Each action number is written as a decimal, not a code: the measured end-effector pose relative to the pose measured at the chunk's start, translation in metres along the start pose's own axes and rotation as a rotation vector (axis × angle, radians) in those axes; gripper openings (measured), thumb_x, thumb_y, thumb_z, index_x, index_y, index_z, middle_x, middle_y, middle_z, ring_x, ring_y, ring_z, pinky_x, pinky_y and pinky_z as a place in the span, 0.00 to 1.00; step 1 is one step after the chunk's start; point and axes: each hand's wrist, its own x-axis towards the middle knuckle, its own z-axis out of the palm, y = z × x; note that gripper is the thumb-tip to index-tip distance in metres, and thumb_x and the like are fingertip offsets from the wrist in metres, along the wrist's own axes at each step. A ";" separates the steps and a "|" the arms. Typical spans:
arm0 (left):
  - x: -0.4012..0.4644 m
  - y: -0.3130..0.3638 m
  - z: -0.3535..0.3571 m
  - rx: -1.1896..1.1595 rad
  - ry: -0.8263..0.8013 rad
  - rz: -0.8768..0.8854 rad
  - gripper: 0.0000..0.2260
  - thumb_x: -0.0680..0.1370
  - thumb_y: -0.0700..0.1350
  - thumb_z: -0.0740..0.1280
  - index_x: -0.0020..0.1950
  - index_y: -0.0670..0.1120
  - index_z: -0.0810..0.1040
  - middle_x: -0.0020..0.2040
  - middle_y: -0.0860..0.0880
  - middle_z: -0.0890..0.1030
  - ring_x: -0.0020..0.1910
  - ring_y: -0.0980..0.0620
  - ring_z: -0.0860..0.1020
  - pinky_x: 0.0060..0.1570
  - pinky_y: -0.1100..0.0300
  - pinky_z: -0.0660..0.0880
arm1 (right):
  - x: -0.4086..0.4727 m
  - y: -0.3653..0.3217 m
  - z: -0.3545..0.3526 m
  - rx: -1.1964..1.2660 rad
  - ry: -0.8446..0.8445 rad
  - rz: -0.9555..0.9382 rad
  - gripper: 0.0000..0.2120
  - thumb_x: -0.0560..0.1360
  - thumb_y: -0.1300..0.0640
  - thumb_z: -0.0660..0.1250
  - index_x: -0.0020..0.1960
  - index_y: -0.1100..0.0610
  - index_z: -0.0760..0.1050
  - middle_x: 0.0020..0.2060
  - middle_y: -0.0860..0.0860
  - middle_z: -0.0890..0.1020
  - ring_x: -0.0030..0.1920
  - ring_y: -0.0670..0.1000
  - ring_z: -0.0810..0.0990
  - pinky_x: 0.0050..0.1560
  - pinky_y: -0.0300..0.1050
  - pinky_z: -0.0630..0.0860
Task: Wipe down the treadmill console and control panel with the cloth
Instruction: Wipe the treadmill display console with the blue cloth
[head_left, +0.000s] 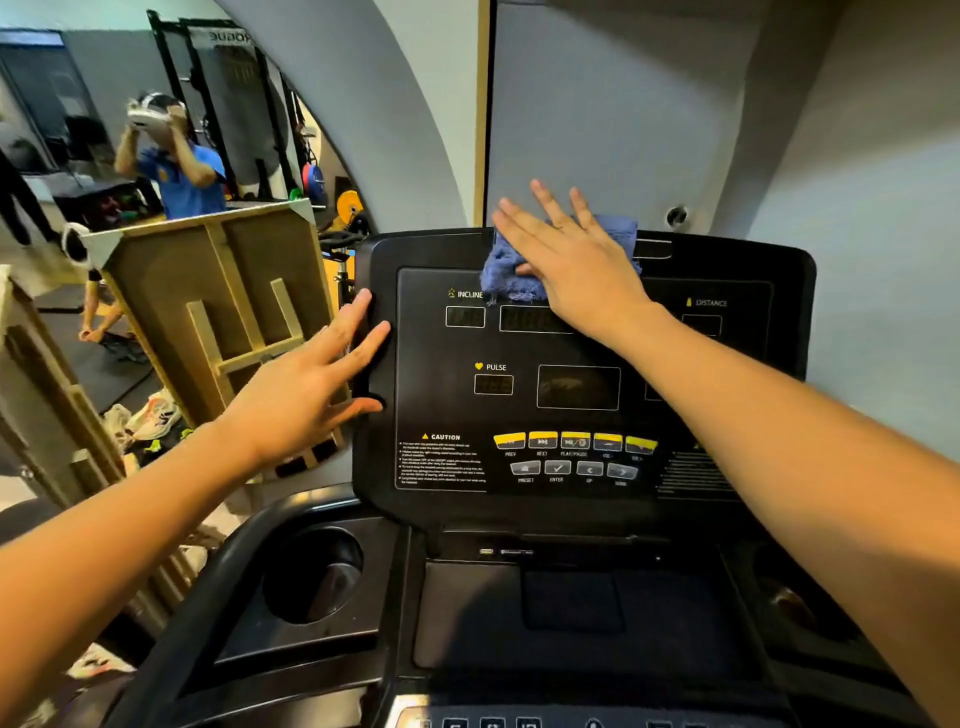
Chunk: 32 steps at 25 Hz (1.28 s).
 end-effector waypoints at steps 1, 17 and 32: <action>0.005 0.001 -0.001 0.001 0.011 -0.002 0.39 0.73 0.52 0.73 0.79 0.46 0.60 0.82 0.41 0.52 0.72 0.37 0.70 0.55 0.44 0.79 | -0.012 0.013 -0.001 -0.003 0.000 0.012 0.36 0.77 0.64 0.65 0.80 0.55 0.52 0.79 0.53 0.58 0.79 0.59 0.50 0.76 0.59 0.44; 0.010 -0.011 0.011 0.026 0.068 0.029 0.43 0.67 0.49 0.77 0.78 0.45 0.62 0.82 0.43 0.52 0.74 0.37 0.66 0.55 0.35 0.78 | -0.150 0.134 -0.018 0.162 -0.002 0.400 0.33 0.77 0.69 0.63 0.79 0.55 0.57 0.78 0.52 0.60 0.79 0.60 0.50 0.77 0.58 0.47; 0.011 -0.019 0.020 0.014 0.069 0.048 0.49 0.66 0.46 0.77 0.81 0.51 0.53 0.83 0.44 0.49 0.77 0.37 0.61 0.59 0.30 0.74 | -0.273 0.029 0.020 0.099 -0.239 0.271 0.49 0.69 0.61 0.71 0.80 0.58 0.43 0.79 0.56 0.54 0.78 0.61 0.41 0.75 0.57 0.39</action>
